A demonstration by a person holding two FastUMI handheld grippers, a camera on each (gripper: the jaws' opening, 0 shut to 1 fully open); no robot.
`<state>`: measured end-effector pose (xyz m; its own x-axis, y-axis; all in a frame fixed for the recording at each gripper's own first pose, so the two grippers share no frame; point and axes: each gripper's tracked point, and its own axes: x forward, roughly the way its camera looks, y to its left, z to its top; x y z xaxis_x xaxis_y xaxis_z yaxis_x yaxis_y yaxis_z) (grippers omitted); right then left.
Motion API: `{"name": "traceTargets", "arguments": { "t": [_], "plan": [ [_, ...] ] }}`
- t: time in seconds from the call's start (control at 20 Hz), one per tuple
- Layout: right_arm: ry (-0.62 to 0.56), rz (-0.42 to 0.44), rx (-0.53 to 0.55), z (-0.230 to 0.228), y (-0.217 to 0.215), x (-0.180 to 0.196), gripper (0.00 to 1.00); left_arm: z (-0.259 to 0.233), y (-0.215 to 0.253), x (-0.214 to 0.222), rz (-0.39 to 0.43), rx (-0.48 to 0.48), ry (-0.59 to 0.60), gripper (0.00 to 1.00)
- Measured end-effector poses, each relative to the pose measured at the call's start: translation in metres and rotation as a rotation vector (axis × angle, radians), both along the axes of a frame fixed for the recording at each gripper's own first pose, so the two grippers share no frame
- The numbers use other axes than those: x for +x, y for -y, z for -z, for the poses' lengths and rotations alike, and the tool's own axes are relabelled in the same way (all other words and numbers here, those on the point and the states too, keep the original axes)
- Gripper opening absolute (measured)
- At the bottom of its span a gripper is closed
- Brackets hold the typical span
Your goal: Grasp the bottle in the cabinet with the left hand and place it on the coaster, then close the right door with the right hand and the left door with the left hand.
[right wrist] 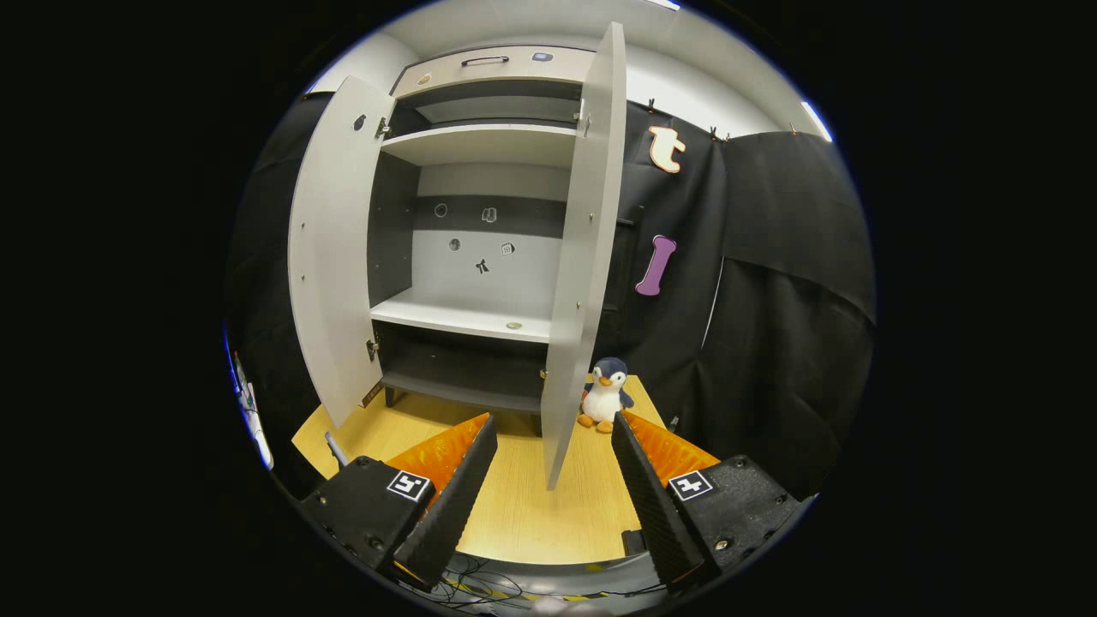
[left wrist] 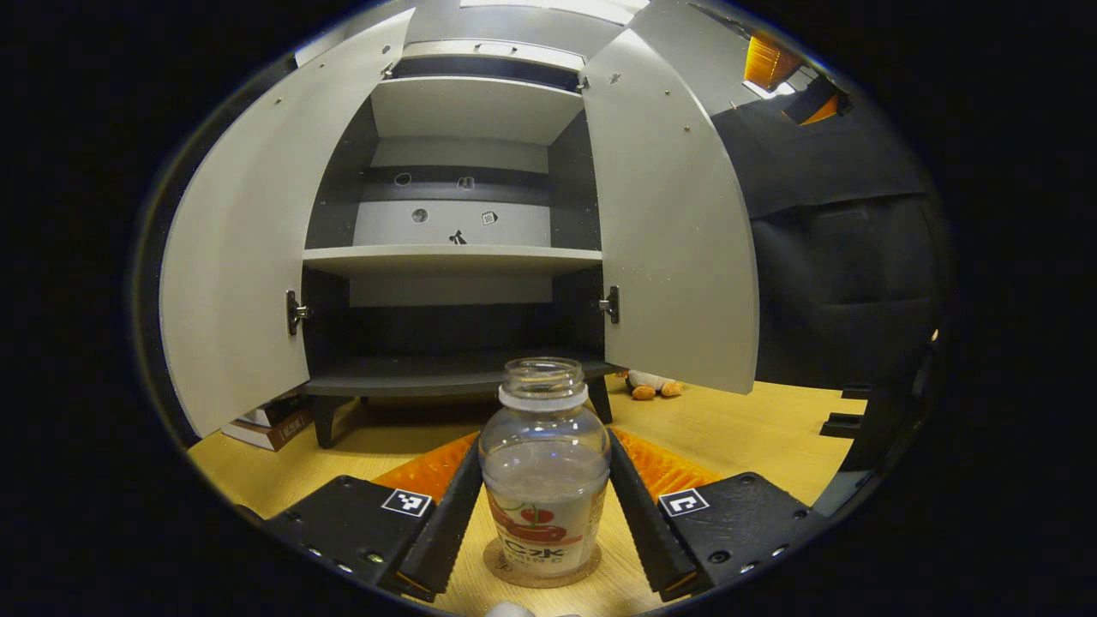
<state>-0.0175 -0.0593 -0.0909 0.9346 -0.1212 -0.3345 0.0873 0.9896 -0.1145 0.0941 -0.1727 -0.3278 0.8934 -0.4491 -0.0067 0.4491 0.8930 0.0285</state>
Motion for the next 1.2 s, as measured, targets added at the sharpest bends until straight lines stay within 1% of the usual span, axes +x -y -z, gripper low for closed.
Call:
{"name": "traceTargets", "arguments": {
  "t": [0.05, 0.1, 0.4, 0.55, 0.65, 0.75, 0.85, 1.0, 1.1, 1.2],
  "plan": [
    [0.0, -0.003, 0.002, 0.0, -0.001, 0.0, 0.83, -0.008, 0.0, 0.001, -0.007, 0.0, 0.012, 0.86],
    [0.002, -0.007, 0.01, -0.001, -0.002, -0.001, 0.83, -0.014, 0.0, 0.001, -0.01, 0.004, 0.016, 0.96],
    [0.063, -0.016, 0.036, -0.021, -0.01, -0.009, 0.83, -0.081, -0.001, 0.003, -0.009, -0.036, 0.062, 0.96],
    [0.107, -0.017, 0.053, -0.033, -0.01, -0.014, 0.83, -0.119, -0.006, 0.003, 0.0, -0.069, 0.032, 0.96],
    [0.13, -0.023, 0.066, -0.039, -0.013, -0.016, 0.83, -0.145, -0.02, 0.003, -0.03, -0.082, 0.011, 0.96],
    [0.148, -0.03, 0.076, -0.042, -0.017, -0.017, 0.83, -0.183, -0.036, 0.001, -0.057, -0.097, 0.035, 0.96],
    [0.166, -0.041, 0.097, -0.045, -0.024, -0.015, 0.83, -0.217, -0.056, -0.002, -0.089, -0.091, 0.06, 0.96],
    [0.199, -0.055, 0.116, -0.052, -0.03, -0.012, 0.83, -0.264, -0.086, -0.008, -0.116, -0.099, 0.091, 0.96],
    [0.224, -0.058, 0.124, -0.057, -0.031, -0.01, 0.83, -0.288, -0.113, -0.013, -0.155, -0.091, 0.104, 0.96],
    [0.237, -0.064, 0.123, -0.058, -0.03, -0.008, 0.83, -0.3, -0.142, -0.016, -0.21, -0.066, 0.103, 0.96]
  ]
}}
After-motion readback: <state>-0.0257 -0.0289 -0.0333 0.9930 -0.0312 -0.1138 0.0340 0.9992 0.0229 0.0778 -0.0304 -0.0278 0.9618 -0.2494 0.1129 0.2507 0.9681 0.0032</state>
